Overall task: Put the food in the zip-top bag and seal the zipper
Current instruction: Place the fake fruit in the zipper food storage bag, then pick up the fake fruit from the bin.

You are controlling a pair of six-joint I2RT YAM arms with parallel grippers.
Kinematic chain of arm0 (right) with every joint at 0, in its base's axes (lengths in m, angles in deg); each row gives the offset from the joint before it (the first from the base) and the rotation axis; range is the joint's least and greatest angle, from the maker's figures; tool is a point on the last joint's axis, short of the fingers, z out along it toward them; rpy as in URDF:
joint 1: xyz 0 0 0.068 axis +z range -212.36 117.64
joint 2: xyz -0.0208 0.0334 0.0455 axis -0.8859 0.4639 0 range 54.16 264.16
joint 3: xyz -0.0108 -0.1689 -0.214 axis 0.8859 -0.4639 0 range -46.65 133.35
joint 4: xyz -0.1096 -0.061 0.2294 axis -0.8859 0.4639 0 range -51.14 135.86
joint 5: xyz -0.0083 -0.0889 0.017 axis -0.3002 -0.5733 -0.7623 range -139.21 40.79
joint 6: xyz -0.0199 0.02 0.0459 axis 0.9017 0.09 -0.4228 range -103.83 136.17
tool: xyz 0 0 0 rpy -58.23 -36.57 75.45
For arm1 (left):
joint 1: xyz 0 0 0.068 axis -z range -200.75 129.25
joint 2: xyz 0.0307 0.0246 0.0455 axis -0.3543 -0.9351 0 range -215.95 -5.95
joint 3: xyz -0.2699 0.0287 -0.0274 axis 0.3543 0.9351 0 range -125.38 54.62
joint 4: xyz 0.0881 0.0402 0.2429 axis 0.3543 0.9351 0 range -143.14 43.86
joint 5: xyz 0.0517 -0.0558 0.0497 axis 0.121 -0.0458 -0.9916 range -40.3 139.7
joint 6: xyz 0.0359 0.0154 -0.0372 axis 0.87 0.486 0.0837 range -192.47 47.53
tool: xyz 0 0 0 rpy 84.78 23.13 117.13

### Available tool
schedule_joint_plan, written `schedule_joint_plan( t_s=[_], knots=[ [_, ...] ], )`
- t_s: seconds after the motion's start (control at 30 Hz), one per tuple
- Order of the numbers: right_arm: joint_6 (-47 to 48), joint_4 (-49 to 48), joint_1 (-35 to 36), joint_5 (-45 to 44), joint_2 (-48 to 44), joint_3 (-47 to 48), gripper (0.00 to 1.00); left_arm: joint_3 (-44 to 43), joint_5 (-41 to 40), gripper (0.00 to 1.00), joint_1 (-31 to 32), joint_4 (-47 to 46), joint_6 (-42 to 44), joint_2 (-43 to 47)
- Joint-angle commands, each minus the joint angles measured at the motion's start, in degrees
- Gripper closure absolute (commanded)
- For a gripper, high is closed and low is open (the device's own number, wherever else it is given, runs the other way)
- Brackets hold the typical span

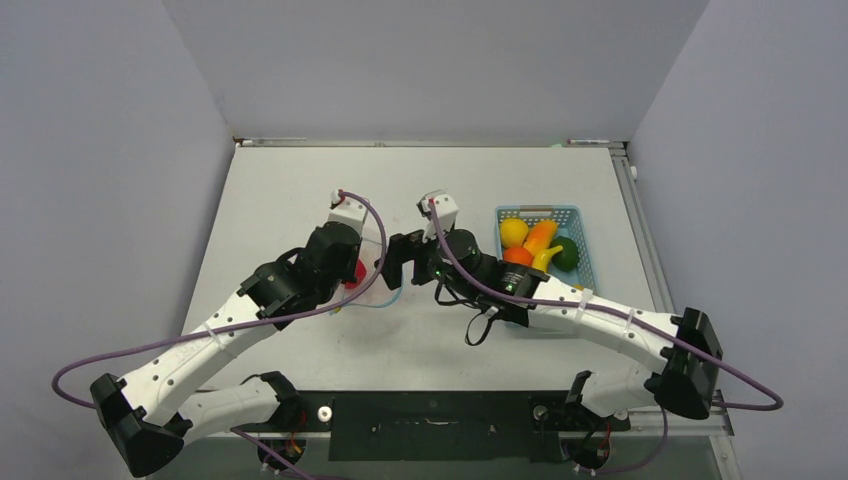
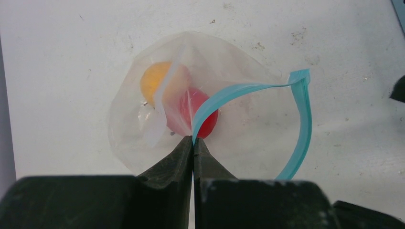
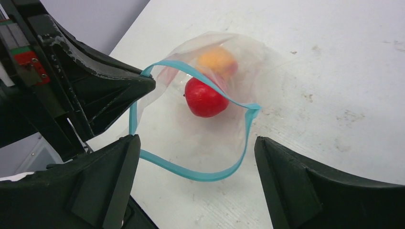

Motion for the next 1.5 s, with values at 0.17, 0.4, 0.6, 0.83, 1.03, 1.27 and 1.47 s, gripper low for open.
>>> schedule_joint_plan(
  t_s=[0.17, 0.4, 0.6, 0.83, 1.03, 1.27, 1.47],
  knots=[
    [1.38, 12.31, 0.20, -14.14, -10.17, -0.96, 0.08, -0.44, 0.72, 1.00, -0.37, -2.91, -0.31, 0.70],
    [0.37, 22.23, -1.13, -21.60, -12.65, 1.31, 0.10, -0.39, 0.71, 1.00, -0.32, -2.95, -0.40, 0.78],
    [-0.88, 29.04, -5.46, -24.65, -14.76, 2.39, 0.13, -0.42, 0.60, 1.00, -0.27, -2.97, -0.40, 0.71],
    [0.33, 30.66, -15.22, -20.40, -13.19, 2.05, 0.22, -0.33, 0.16, 1.00, -0.10, -2.90, -0.40, 0.73],
    [1.74, 30.16, -21.55, -17.94, -9.37, 1.20, 0.27, -0.37, 0.00, 1.00, -0.02, -2.86, -0.31, 0.69],
    [1.98, 24.96, -30.77, -13.18, -6.66, -1.89, 0.33, -0.37, 0.06, 1.00, -0.01, -2.87, -0.22, 0.39],
    [2.31, 21.38, -35.25, -11.31, -1.82, -0.90, 0.31, -0.35, -0.22, 1.00, -0.06, -2.81, -0.22, 0.34]
  ],
)
